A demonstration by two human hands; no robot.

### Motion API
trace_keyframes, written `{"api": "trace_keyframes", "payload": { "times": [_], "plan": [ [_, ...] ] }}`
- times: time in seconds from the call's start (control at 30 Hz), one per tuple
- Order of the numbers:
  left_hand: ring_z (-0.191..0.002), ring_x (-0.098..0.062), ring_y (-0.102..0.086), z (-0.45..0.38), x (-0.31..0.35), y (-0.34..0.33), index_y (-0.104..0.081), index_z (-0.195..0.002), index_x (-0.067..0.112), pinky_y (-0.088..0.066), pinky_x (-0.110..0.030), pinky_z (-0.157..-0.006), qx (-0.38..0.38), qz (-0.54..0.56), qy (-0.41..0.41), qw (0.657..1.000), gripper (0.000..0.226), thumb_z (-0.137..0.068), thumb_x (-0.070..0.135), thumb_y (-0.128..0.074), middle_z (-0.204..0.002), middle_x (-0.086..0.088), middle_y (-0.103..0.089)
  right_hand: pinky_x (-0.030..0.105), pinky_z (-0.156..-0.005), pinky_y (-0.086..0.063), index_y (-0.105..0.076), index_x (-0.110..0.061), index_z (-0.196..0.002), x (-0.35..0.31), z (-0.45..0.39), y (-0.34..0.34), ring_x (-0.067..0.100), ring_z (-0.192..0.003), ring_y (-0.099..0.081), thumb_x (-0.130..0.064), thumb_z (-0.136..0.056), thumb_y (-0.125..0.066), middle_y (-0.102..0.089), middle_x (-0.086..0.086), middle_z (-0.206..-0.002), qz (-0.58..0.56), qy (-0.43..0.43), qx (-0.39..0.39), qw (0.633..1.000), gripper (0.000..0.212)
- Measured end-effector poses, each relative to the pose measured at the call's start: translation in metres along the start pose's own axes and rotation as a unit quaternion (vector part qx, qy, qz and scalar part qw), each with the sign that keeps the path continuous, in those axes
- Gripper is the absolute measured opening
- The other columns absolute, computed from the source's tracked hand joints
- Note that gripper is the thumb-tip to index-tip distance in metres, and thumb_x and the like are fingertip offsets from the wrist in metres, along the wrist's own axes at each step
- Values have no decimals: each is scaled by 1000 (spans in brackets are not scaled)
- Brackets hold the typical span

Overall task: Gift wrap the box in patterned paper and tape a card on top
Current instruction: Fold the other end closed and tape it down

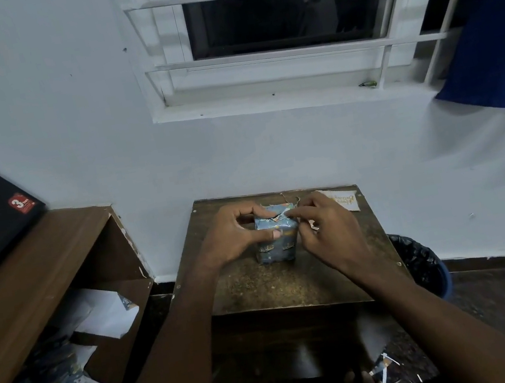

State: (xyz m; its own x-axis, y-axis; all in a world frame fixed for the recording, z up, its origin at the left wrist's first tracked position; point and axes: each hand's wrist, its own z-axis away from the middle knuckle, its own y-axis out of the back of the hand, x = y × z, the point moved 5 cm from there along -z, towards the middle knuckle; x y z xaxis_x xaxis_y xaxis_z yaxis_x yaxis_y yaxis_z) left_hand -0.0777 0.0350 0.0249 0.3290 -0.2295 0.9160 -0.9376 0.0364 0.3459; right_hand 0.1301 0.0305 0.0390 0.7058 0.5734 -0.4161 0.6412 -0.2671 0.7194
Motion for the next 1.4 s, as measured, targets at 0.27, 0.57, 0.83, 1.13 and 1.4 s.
{"api": "trace_keyframes", "payload": {
  "times": [0.27,0.57,0.83,1.13,1.4],
  "plan": [
    [-104,-12,-74,0,0,1,-82,-101,26,-65,-41,-85,0,-17,-2,1000,34,-71,23,-98,-109,10,-79,36,-63,-56,-80,-20,-115,-3,0,-1,18,-85,-67,-6,-87,-63,-69,-4,-104,10,9,1,1000,37],
    [-97,-10,-75,-1,4,0,-82,-102,24,-63,-29,-78,-3,-22,5,1000,31,-74,19,-96,-105,9,-80,36,-57,-53,-69,-28,-129,-8,-6,-3,29,-102,-64,-13,-89,-61,-62,6,-116,139,2,-64,988,43],
    [-97,-12,-76,-2,5,1,-81,-101,27,-65,-37,-81,-5,-39,9,999,31,-74,22,-96,-105,9,-80,38,-66,-53,-56,-24,-143,-12,-6,-3,28,-117,-54,-16,-93,-57,-54,8,-129,187,18,-109,976,50],
    [-119,-8,-67,-5,11,-5,-70,-122,24,-61,-31,-88,-9,-34,-33,999,31,-94,14,-78,-126,11,-71,6,-79,-45,-81,-21,-111,7,-9,3,-11,-90,-63,-19,-94,-74,-78,-12,-105,-145,-107,-28,983,18],
    [-94,-6,-65,-7,20,-11,-84,-108,23,-45,-10,-73,136,-163,-115,970,25,-85,12,-86,-101,8,-70,24,-83,-51,-81,-25,-91,11,-12,0,2,-93,-65,-23,-85,-83,-74,-11,-97,-155,-133,29,979,7]
  ]
}}
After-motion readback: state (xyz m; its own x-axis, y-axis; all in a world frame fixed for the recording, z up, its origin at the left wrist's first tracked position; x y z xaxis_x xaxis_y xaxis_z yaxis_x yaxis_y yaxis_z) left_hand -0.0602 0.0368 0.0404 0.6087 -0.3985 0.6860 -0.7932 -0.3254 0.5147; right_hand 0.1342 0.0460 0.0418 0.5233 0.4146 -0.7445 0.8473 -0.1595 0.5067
